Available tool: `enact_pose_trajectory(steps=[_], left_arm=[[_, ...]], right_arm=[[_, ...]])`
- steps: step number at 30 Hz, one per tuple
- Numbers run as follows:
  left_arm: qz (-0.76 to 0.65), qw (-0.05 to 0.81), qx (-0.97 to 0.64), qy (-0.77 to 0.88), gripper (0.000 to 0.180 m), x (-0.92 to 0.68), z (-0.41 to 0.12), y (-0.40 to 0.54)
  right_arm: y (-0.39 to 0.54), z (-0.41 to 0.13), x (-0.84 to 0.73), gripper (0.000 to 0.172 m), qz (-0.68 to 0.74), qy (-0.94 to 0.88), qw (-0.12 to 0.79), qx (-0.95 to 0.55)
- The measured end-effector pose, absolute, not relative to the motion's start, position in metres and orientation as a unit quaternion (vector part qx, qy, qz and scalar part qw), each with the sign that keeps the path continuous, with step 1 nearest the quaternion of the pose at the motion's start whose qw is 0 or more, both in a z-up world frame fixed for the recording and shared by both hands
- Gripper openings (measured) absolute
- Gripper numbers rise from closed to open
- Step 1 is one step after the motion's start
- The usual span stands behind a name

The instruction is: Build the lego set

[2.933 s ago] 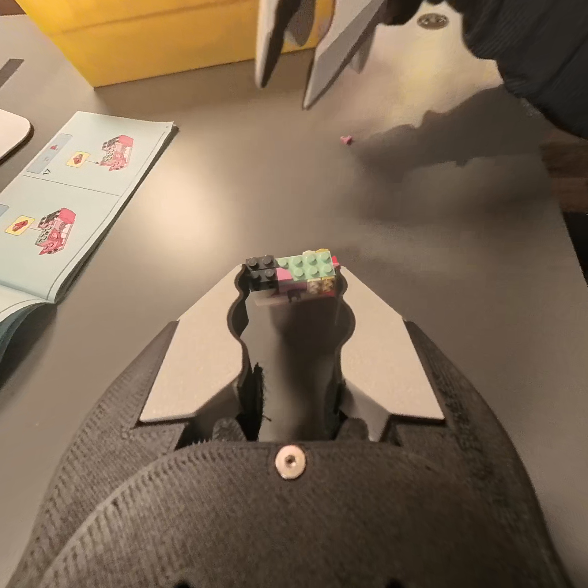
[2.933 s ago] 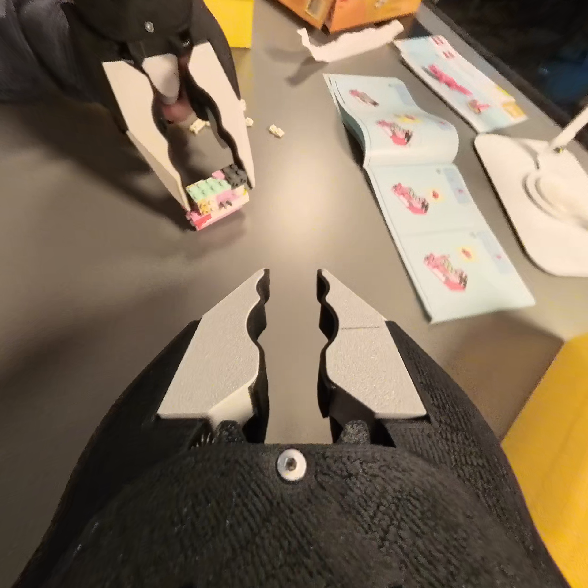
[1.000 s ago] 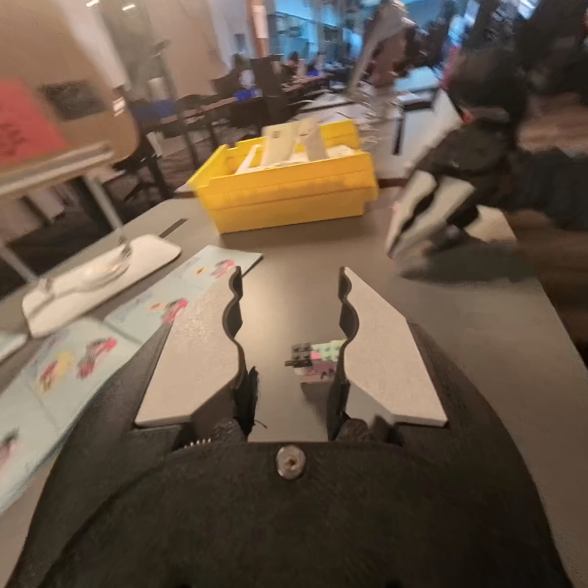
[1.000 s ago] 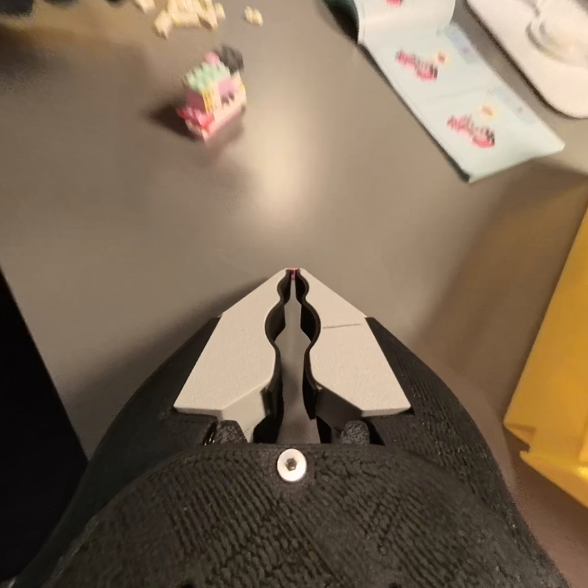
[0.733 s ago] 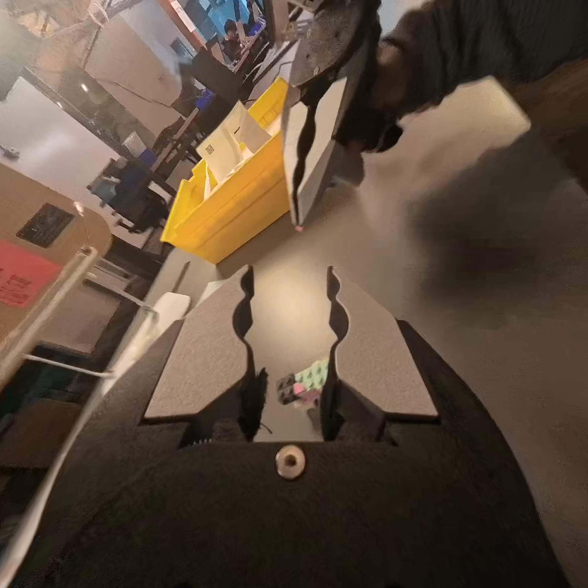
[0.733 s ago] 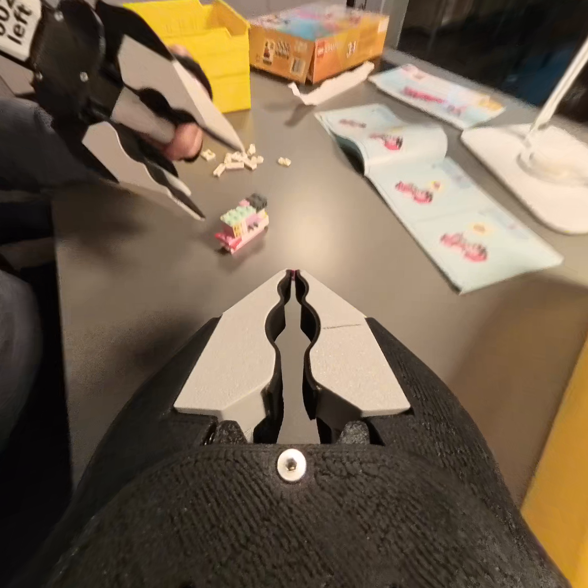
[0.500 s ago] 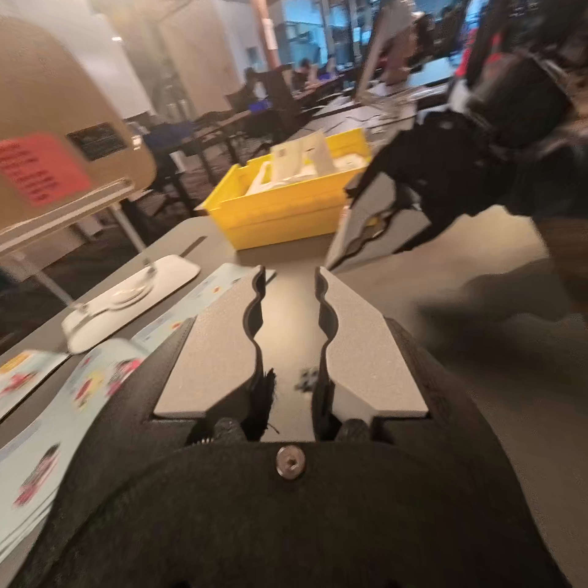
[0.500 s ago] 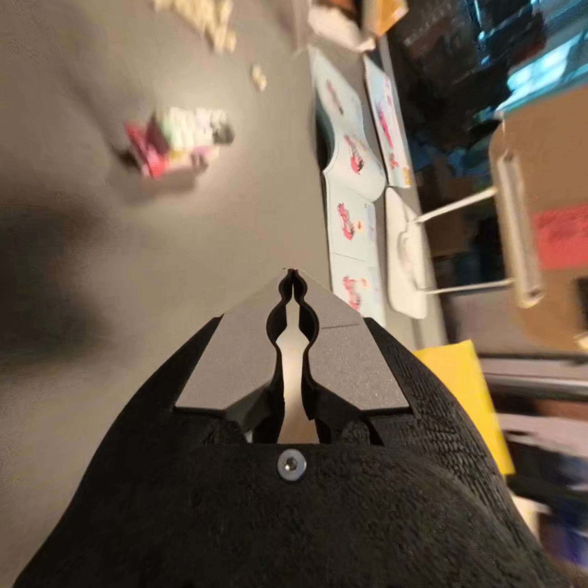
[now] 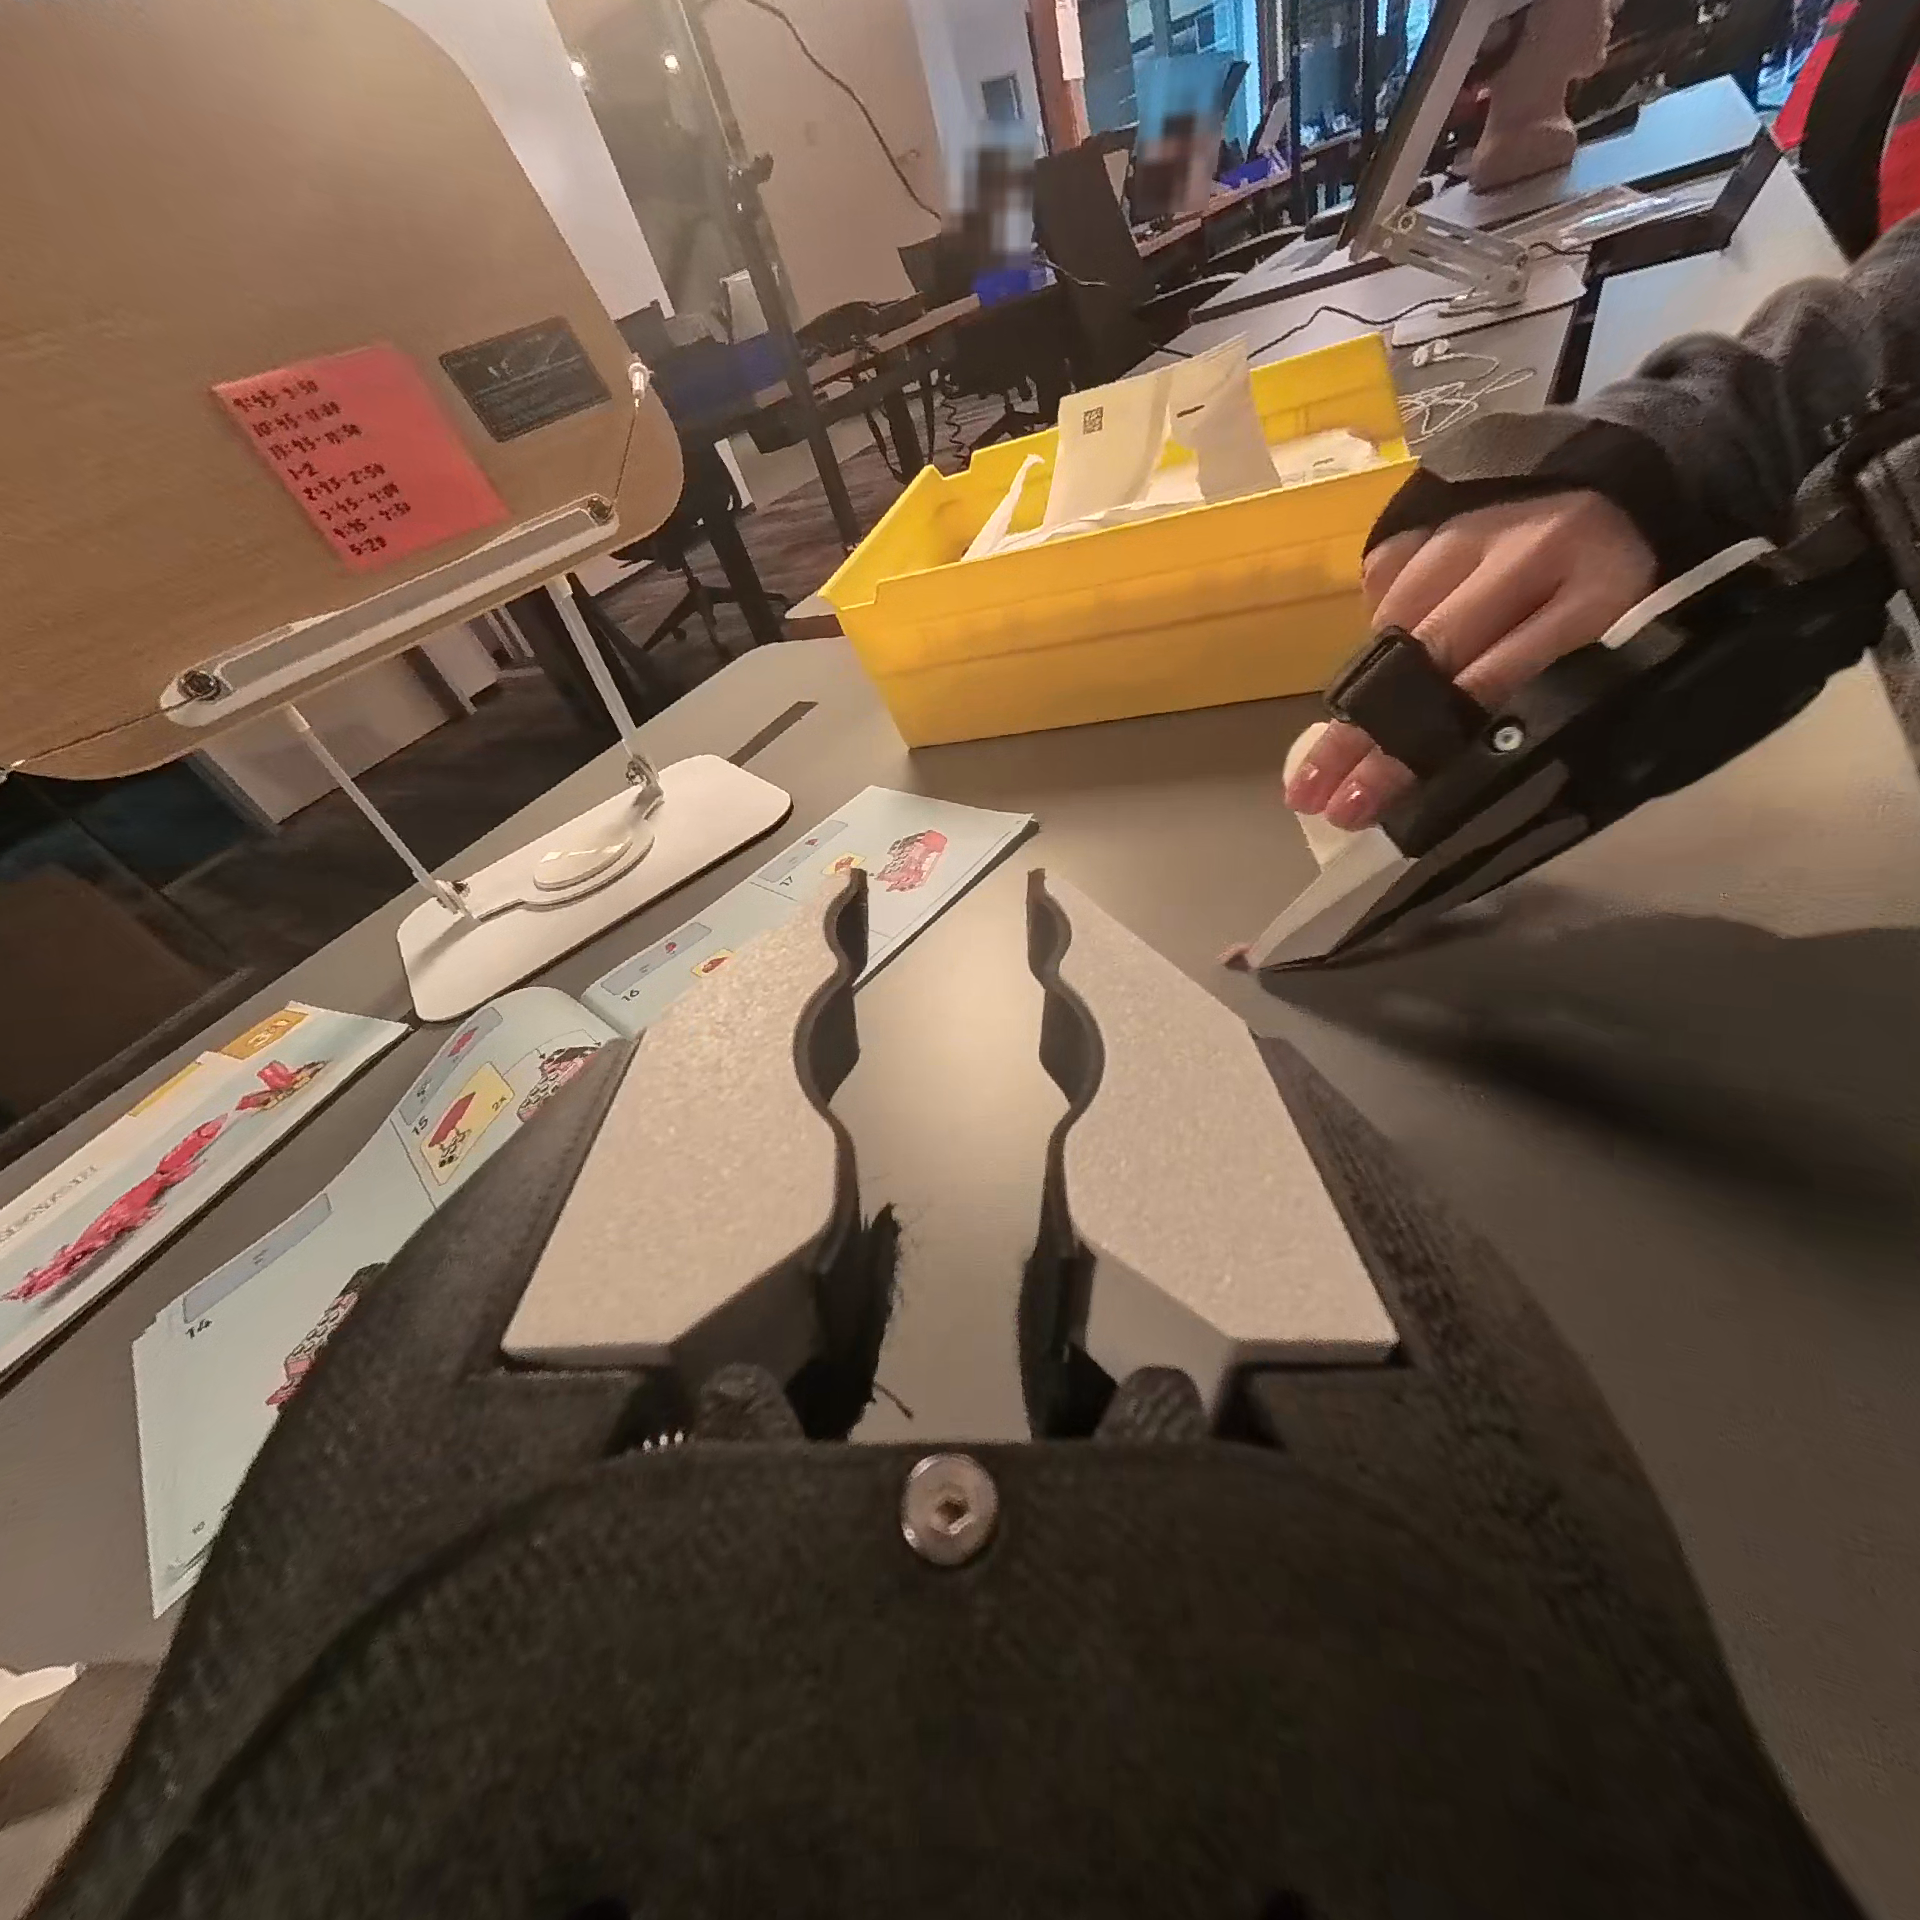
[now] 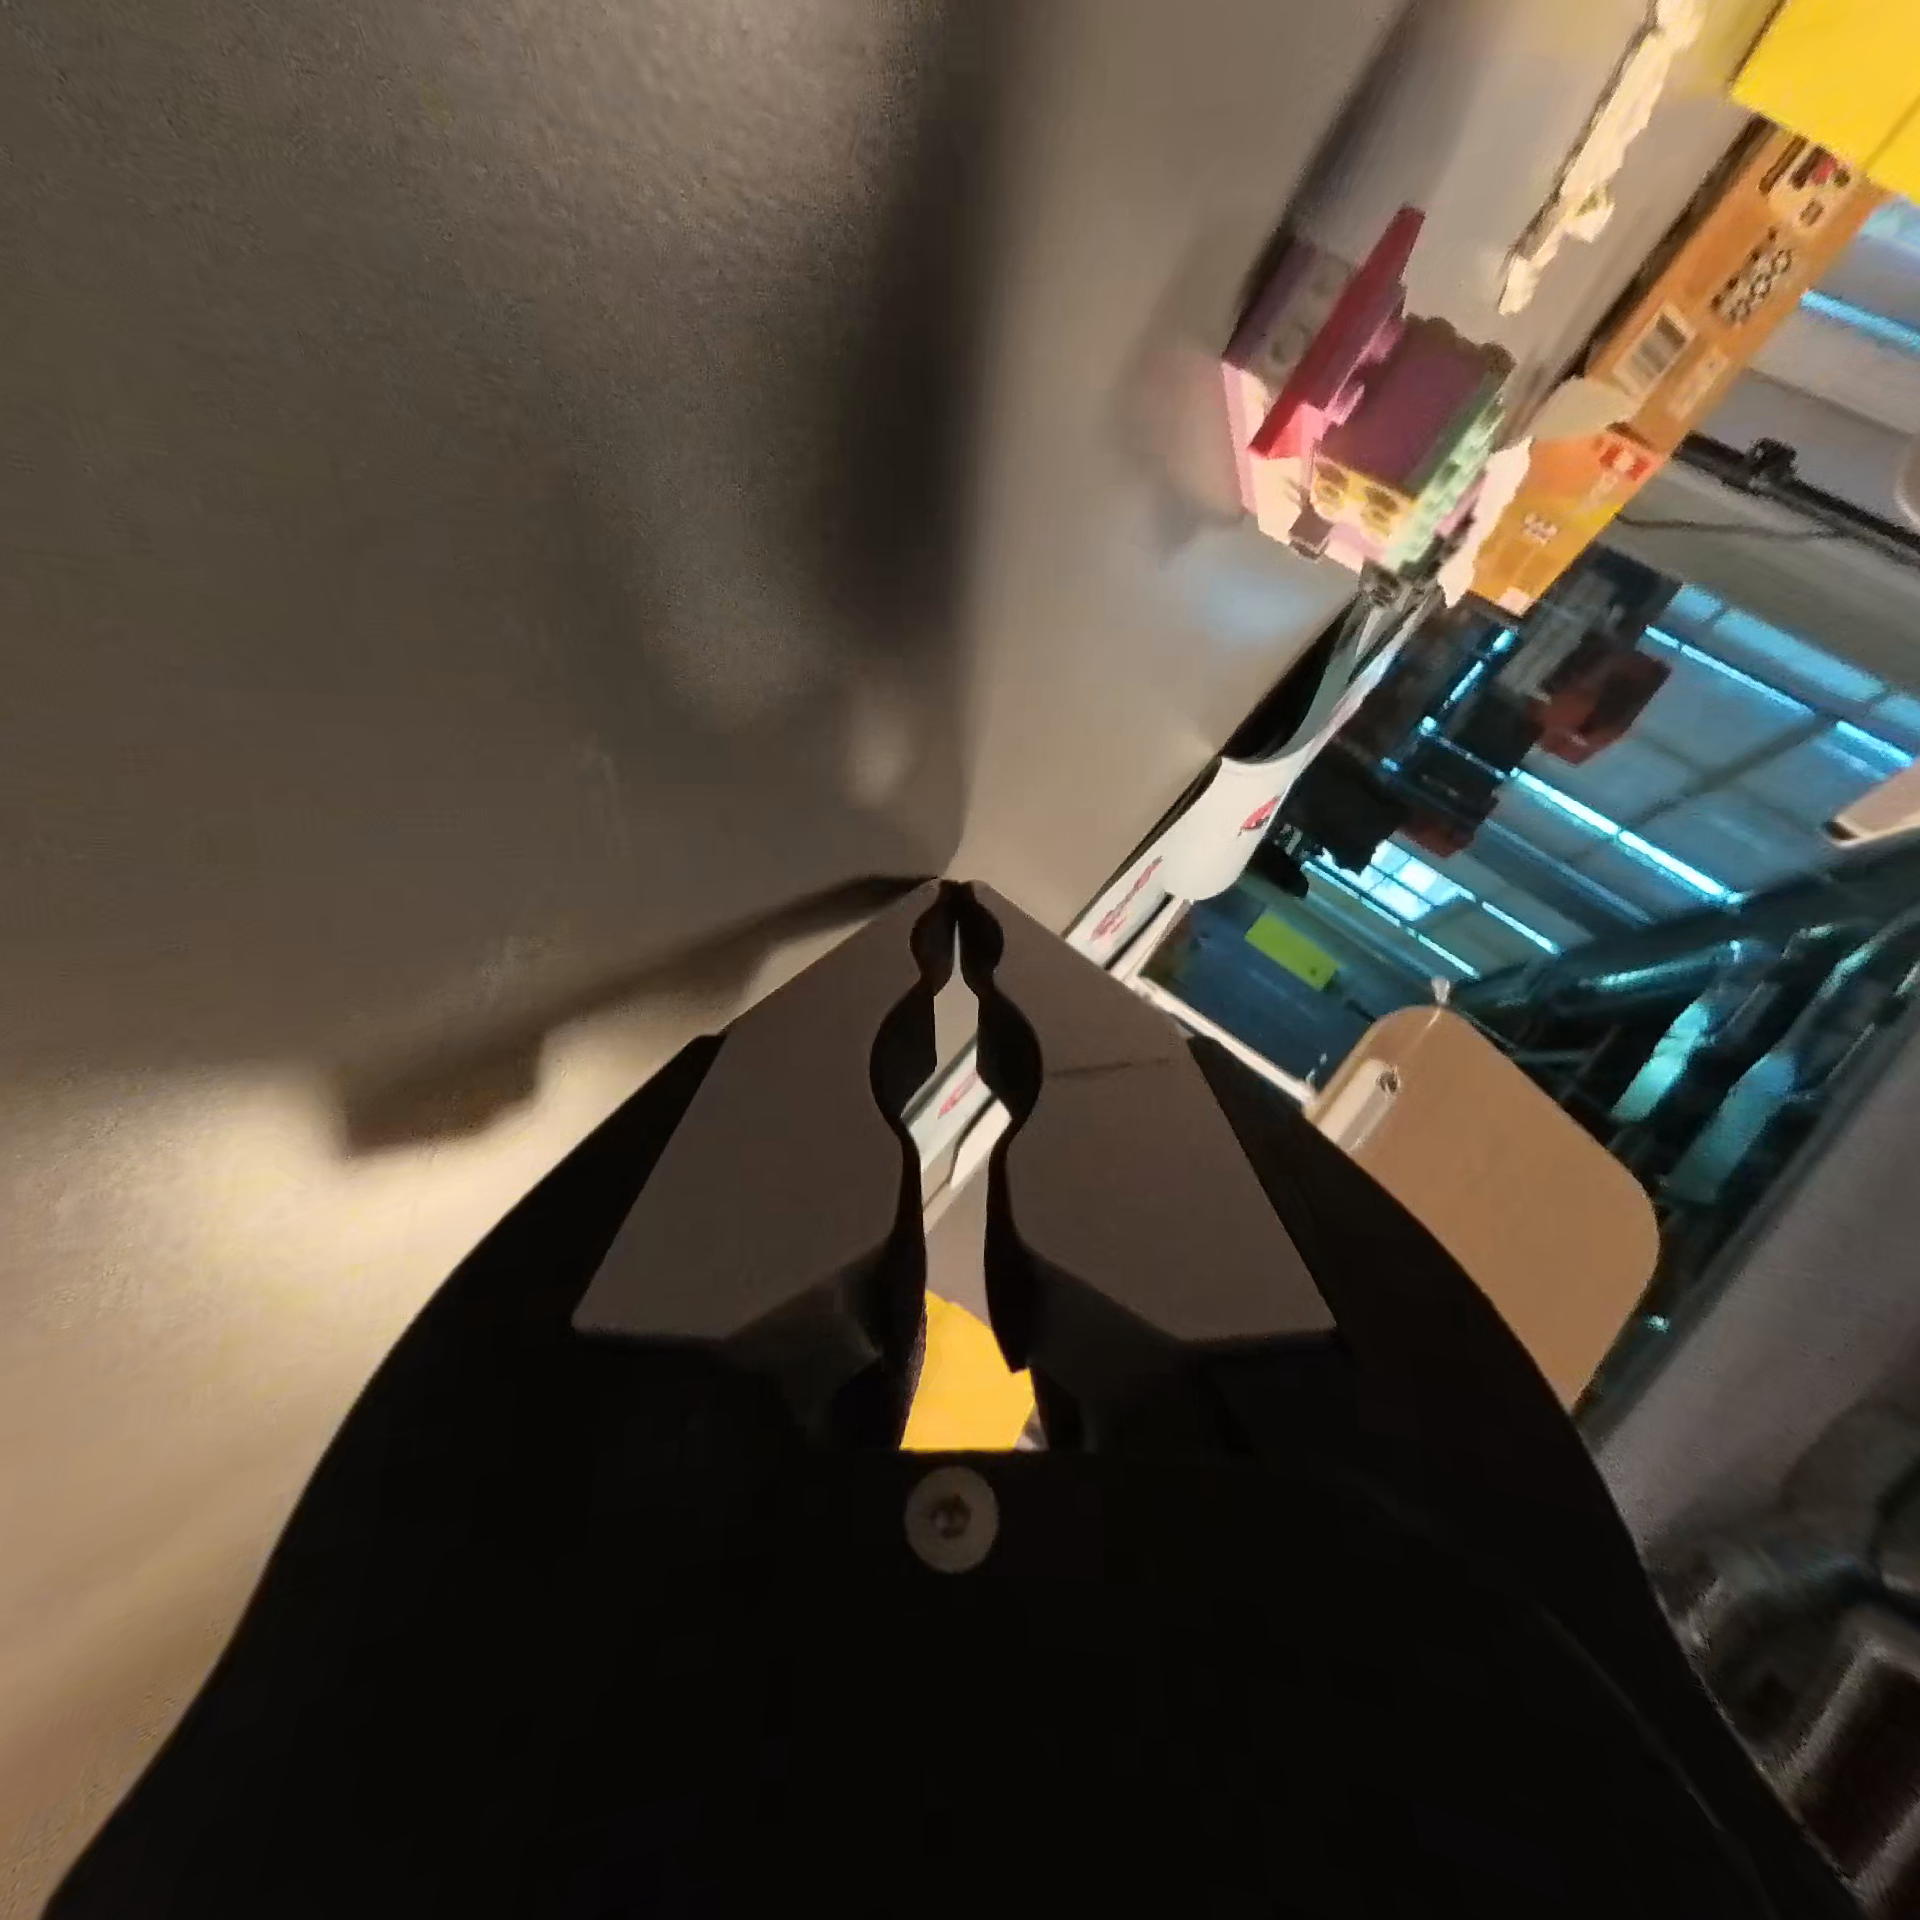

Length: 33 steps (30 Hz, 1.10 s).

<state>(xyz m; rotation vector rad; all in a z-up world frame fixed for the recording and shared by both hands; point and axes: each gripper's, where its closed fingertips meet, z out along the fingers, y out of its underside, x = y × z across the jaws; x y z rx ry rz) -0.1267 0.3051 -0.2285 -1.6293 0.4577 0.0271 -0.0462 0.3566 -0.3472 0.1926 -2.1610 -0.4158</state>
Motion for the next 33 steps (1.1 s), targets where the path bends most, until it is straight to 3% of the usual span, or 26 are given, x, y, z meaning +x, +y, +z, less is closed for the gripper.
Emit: enact_pose_trajectory(steps=[5, 7, 9, 12, 14, 16, 24, 27, 33], left_arm=[[-0.022, 0.665, -0.722, 0.19, 0.032, -0.126, -0.227, 0.304], [-0.024, 0.662, -0.724, 0.191, 0.035, -0.127, -0.229, 0.304], [-0.022, 0.662, -0.724, 0.191, 0.038, -0.129, -0.231, 0.303], [-0.037, 0.659, -0.725, 0.195, 0.043, -0.128, -0.233, 0.301], [-0.038, 0.658, -0.725, 0.199, 0.044, -0.127, -0.235, 0.3], [-0.03, 0.657, -0.726, 0.203, 0.046, -0.127, -0.236, 0.301], [-0.04, 0.656, -0.725, 0.206, 0.047, -0.125, -0.236, 0.3], [-0.048, 0.655, -0.726, 0.205, 0.048, -0.123, -0.236, 0.3], [-0.063, 0.647, -0.73, 0.21, 0.059, -0.119, -0.238, 0.299]], right_arm=[[0.351, -0.347, -0.034, 0.001, -0.144, -0.9, 0.398, 0.101], [0.352, -0.342, -0.03, 0.013, -0.122, -0.915, 0.379, 0.068], [0.35, -0.332, -0.032, 0.02, -0.055, -0.923, 0.379, -0.035], [0.349, -0.321, -0.042, 0.019, 0.11, -0.885, 0.351, -0.285], [0.353, -0.319, -0.047, 0.016, 0.17, -0.854, 0.334, -0.362], [0.359, -0.322, -0.05, 0.008, 0.17, -0.848, 0.337, -0.373], [0.361, -0.344, -0.044, 0.014, 0.168, -0.856, 0.276, -0.403], [0.351, -0.348, -0.037, 0.005, 0.172, -0.871, 0.245, -0.389], [0.357, -0.337, -0.035, 0.015, 0.197, -0.85, 0.256, -0.415]])
